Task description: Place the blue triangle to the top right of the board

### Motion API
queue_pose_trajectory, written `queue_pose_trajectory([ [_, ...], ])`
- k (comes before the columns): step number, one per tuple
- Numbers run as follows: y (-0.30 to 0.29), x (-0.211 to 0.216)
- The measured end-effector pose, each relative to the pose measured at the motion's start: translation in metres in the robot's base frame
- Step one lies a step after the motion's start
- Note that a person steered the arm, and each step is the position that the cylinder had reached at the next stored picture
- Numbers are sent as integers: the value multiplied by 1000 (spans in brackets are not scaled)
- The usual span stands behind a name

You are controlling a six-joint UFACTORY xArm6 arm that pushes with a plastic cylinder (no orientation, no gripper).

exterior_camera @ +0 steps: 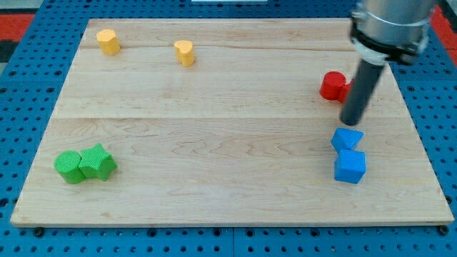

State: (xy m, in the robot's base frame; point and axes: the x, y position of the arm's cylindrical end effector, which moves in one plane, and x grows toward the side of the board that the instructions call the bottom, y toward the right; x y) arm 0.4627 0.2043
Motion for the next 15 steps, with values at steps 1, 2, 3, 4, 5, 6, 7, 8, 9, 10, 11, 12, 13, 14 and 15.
queue_pose_trajectory([
  [1, 11, 62],
  [2, 4, 107],
  [3, 3, 109],
  [4, -4, 109],
  [5, -7, 96],
  [6, -8, 81],
  [7, -15, 68],
  [8, -26, 50],
  [9, -87, 40],
  [10, -78, -12],
  [11, -83, -3],
  [12, -84, 19],
  [13, -15, 0],
  [14, -3, -3],
  [15, -26, -5],
])
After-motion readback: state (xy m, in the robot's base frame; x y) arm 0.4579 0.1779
